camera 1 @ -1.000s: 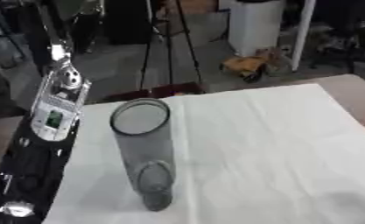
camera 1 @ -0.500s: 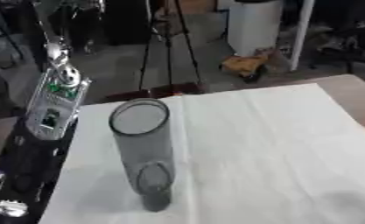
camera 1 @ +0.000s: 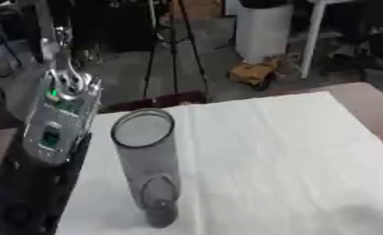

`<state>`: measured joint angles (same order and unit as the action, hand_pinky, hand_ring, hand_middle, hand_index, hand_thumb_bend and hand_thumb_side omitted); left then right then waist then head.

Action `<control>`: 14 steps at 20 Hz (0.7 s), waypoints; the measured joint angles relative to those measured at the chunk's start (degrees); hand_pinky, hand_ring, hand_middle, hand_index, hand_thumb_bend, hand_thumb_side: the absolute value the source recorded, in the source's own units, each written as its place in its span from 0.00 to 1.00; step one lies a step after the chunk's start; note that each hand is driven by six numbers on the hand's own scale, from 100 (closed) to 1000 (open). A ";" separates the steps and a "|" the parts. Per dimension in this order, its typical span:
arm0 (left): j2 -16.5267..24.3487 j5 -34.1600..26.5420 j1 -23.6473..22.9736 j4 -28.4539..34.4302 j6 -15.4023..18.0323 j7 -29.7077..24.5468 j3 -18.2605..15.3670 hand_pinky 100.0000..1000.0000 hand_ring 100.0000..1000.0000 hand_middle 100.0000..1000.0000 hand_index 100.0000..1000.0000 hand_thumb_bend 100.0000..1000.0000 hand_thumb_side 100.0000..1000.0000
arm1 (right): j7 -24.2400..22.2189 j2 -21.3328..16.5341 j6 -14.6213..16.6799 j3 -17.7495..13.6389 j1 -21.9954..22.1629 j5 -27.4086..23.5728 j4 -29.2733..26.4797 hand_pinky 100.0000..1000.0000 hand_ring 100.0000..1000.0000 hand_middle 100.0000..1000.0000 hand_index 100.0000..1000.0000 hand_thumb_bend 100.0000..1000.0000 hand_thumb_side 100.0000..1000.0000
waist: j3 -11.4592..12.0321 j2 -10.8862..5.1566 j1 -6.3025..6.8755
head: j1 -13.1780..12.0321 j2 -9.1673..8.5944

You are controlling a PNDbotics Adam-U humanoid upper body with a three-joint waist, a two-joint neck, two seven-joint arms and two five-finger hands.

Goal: Arrange flowers into the vase.

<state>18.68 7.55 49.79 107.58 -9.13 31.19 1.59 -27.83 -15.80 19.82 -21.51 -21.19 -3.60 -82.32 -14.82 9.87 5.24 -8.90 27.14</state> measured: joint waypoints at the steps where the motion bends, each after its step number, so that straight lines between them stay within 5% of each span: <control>1: 0.12 -1.01 -0.12 1.30 -0.66 0.00 0.00 0.00 0.00 0.00 0.03 0.61 0.36 | 0.00 0.00 0.00 0.00 0.00 0.00 0.00 0.62 0.96 0.32 0.67 0.40 0.52 | 0.00 0.00 0.00 | 0.00 -0.01; 14: 2.03 -14.84 -0.86 4.34 -1.17 0.40 -0.32 0.00 0.00 0.00 0.03 0.58 0.42 | -0.01 0.00 -0.02 -0.01 0.01 0.00 -0.01 0.62 0.96 0.32 0.67 0.41 0.52 | 0.09 0.00 0.00 | 0.44 -0.54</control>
<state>20.70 -7.29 48.93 111.92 -10.30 31.59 1.26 -27.85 -15.80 19.80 -21.52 -21.18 -3.60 -82.33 -14.73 9.87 5.24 -8.46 26.60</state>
